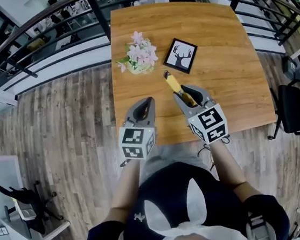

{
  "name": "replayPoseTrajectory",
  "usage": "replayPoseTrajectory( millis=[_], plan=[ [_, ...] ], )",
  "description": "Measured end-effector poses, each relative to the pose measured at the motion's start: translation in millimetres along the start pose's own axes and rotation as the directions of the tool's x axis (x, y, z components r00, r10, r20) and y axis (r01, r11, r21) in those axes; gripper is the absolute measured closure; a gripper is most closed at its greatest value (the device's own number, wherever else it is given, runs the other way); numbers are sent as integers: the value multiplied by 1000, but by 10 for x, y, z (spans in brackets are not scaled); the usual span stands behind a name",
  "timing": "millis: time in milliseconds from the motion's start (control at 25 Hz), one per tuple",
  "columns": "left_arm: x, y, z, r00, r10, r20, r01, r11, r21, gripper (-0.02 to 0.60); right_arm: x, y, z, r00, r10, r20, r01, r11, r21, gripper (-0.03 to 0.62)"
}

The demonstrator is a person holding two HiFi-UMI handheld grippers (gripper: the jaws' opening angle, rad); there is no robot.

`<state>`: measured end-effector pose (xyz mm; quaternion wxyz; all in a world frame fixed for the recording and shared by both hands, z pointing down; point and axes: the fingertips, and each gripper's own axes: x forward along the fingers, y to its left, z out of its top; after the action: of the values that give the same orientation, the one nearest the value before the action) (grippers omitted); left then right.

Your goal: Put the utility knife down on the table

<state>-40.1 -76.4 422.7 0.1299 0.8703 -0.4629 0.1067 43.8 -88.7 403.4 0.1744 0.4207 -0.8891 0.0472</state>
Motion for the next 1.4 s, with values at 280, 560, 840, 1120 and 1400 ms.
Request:
replayPoseTrajectory(
  millis=[280,560,840,1120,1400],
  plan=[
    [140,327,95,1000,11,-4,-11,1000,-7,565,289,-68,85,1000,9,-14,-9,1000,-14,474],
    [290,505,-10,1000,2,-29,-2,1000,-25,565,509,-152,105,1000,8,-28,-9,1000,-25,473],
    [356,567,-52,999,-1,-45,0,999,-36,565,597,-171,-11,997,27,-71,-29,999,-24,473],
    [385,633,-111,998,2,-62,-4,999,-41,565,723,-122,-130,992,59,-109,-62,998,-25,473],
    [468,699,-193,997,6,-78,-10,998,-56,565,867,-138,-301,984,72,-161,-82,995,-54,473]
  ],
)
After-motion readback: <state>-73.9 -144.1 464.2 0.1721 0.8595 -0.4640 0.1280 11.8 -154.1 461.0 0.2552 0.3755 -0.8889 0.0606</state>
